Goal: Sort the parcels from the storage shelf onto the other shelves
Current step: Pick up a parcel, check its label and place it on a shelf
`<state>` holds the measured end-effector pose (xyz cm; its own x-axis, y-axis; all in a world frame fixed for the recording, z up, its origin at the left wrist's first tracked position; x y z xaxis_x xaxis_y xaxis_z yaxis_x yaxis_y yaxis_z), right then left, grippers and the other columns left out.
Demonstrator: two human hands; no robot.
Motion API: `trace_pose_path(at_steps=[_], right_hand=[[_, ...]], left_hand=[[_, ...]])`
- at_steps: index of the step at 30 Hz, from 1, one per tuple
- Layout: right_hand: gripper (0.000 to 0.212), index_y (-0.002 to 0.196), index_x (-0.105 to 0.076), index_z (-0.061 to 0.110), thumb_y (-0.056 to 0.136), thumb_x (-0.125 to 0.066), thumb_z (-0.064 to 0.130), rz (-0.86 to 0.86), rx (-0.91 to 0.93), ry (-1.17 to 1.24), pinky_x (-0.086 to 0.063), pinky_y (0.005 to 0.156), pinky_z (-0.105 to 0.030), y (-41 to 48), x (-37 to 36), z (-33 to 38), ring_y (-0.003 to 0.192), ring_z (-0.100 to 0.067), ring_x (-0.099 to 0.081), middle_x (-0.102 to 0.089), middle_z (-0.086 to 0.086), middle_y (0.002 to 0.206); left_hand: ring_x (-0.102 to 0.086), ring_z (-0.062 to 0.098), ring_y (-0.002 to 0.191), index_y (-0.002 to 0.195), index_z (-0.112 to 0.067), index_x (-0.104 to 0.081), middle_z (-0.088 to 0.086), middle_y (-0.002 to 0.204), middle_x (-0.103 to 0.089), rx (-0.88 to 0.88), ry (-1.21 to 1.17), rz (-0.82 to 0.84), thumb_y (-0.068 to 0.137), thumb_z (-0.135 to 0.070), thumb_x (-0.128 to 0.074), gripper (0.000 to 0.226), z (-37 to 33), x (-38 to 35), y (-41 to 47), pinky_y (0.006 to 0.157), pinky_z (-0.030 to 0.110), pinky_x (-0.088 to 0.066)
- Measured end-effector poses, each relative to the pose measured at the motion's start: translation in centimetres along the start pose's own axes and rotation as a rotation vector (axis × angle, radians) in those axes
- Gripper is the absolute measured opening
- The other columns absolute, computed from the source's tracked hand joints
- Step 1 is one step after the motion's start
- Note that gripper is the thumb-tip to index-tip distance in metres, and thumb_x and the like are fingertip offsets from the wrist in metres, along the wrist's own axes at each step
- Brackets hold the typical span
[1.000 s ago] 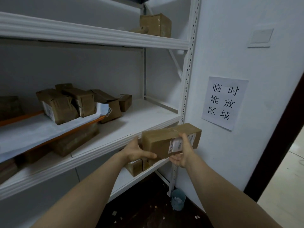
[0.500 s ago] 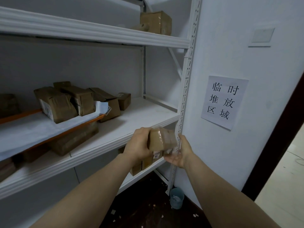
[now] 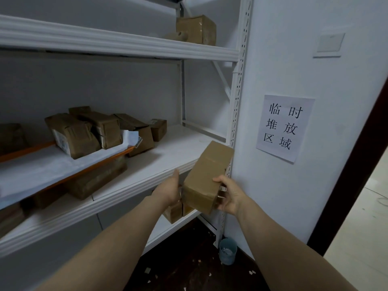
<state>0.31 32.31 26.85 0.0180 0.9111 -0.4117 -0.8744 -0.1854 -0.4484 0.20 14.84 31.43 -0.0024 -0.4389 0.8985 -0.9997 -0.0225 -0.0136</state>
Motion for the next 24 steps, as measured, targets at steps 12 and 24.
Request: trace_pose_path(at_steps=[12, 24], right_hand=[[0.142, 0.152, -0.012, 0.021, 0.039, -0.095, 0.048, -0.238, 0.416, -0.842, -0.034, 0.112, -0.04, -0.4, -2.0, 2.0, 0.138, -0.025, -0.033, -0.035, -0.004, 0.145], [0.05, 0.13, -0.056, 0.001, 0.084, -0.046, -0.014, 0.077, 0.396, -0.678, -0.043, 0.056, -0.004, -2.7, -4.6, 2.2, 0.097, -0.012, -0.058, -0.061, -0.012, 0.126]], left_hand=[[-0.061, 0.016, 0.103, 0.136, -0.007, -0.042, 0.003, 0.126, -0.06, 0.132, -0.854, 0.087, 0.072, -0.039, -0.08, 0.081, -2.2, -0.2, -1.2, 0.078, 0.023, -0.05], [-0.063, 0.03, 0.097, 0.104, -0.022, -0.058, 0.01, 0.103, -0.067, 0.295, -1.066, 0.142, 0.064, -0.031, -0.084, 0.048, -0.5, -3.2, -3.0, 0.092, 0.047, -0.05]])
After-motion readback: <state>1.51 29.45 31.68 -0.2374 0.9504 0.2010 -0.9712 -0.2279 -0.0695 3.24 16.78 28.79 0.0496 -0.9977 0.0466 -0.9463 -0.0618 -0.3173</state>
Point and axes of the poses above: each hand's wrist, its own y-axis towards the middle knuckle, its own x-axis out of the back of the hand, z = x × y, the point moved 8 cm from there along y, towards the middle knuckle
